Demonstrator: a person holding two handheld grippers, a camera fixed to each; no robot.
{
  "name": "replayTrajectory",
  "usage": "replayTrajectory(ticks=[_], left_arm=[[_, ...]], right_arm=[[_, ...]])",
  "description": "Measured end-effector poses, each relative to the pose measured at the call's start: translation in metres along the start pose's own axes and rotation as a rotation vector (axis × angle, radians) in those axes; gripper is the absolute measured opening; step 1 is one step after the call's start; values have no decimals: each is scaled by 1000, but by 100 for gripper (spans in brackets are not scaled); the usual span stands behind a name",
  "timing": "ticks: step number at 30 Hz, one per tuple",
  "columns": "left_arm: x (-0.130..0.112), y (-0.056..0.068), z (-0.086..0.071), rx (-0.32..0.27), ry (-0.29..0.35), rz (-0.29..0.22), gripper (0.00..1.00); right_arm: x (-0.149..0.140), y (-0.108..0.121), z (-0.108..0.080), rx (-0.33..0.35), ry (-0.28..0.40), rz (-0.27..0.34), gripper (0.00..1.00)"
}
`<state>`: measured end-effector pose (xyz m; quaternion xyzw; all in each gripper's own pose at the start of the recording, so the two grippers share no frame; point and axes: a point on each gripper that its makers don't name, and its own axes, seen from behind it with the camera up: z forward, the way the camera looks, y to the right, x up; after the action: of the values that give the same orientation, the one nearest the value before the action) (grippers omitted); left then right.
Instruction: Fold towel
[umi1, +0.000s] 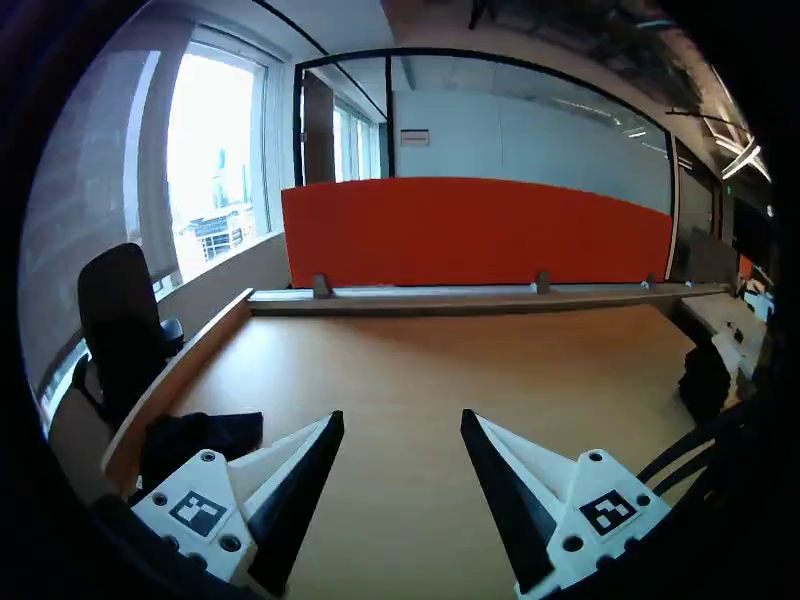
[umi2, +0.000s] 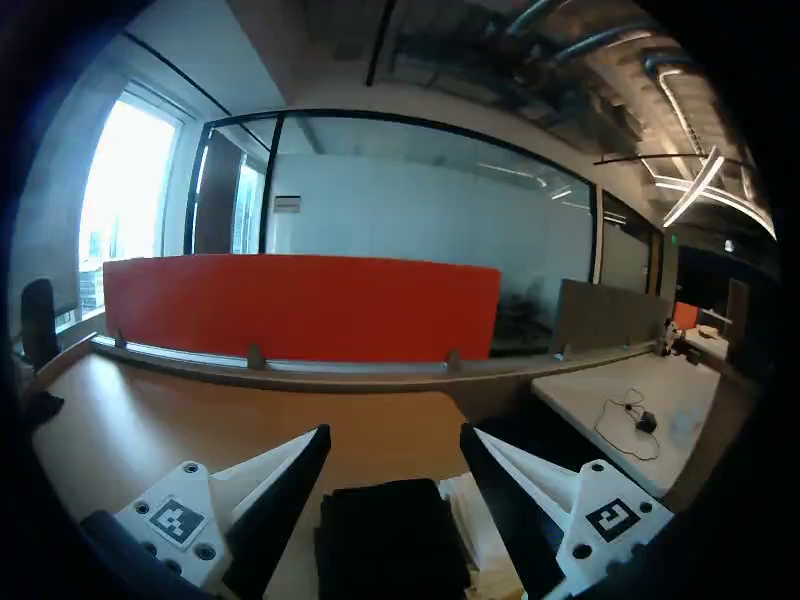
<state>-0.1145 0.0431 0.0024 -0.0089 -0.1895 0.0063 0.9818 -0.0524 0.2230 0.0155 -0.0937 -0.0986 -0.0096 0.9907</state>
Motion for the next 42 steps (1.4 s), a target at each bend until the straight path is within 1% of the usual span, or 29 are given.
replayTrajectory(ticks=[3,6,9,12,17,21,27,34,38,42], left_arm=[[20,-1,-1,-2,56,-4,86],[33,0,-1,-14,88,-8,86],[44,0,-2,-20,112,-11,86],[51,-1,-1,-21,132,-10,87],[60,-2,-1,-24,154,-13,86],[65,-2,-1,-32,167,-19,86],[74,-3,0,-37,187,-16,86],[82,-4,1,-49,205,-22,86],[85,-5,0,-50,215,-20,86],[87,-7,-2,-54,227,-25,86]], right_arm=[[3,-4,-1,9,5,3,100],[6,-10,-2,22,12,5,100],[14,-18,-4,32,25,7,100],[25,-31,-5,49,44,9,100],[35,-56,-5,73,59,4,100],[43,-81,-6,101,69,7,100],[55,-124,-8,140,74,21,100],[77,-174,-15,190,113,20,100],[82,-196,-18,209,117,20,100],[80,-213,-22,219,114,16,100]])
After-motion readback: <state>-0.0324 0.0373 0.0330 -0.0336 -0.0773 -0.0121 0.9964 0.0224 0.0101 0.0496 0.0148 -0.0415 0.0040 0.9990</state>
